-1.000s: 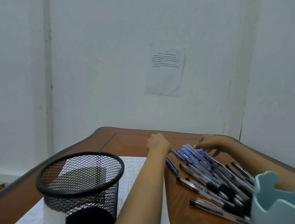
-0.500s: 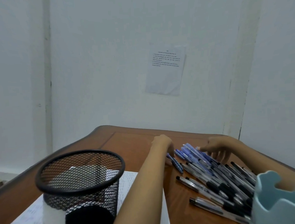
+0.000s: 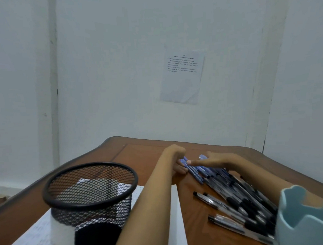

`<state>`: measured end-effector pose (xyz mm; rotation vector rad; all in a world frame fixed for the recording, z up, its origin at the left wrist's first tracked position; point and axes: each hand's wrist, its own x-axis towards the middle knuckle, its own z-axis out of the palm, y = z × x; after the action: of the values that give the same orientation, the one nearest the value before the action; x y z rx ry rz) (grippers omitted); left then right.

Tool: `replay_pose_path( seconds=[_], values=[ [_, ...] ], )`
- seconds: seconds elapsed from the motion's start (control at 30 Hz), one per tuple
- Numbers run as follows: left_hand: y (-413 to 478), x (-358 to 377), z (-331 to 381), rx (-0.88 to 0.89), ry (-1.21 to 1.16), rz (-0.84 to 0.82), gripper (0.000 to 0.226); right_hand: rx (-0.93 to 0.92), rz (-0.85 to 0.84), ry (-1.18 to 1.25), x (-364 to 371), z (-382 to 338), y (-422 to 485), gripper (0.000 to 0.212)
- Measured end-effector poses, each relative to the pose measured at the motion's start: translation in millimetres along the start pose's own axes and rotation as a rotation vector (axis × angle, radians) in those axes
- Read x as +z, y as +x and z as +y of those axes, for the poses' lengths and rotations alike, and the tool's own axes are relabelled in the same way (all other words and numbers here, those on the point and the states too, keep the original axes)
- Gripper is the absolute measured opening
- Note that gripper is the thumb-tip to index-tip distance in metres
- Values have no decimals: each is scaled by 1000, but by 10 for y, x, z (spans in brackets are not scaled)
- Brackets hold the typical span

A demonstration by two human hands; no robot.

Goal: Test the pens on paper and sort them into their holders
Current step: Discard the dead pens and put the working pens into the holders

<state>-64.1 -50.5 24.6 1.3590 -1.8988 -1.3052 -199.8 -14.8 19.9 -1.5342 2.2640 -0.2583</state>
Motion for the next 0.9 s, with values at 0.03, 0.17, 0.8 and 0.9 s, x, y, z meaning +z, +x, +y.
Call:
replay_pose_path(
  seconds=[0.03,0.17,0.8,0.9],
  values=[
    [-2,-3,-8,17,11,50,28,-11,12,-43,37,-27,34,110],
    [82,-45,-108,62,74,237,35,-5,34,-240,110,-117,161,110],
    [77,-22,-198,193,493,239,35,-92,261,-276,26,-106,61,66],
    [100,-36,-150,234,433,288,34,-147,252,-289,28,-95,14,68]
  ],
)
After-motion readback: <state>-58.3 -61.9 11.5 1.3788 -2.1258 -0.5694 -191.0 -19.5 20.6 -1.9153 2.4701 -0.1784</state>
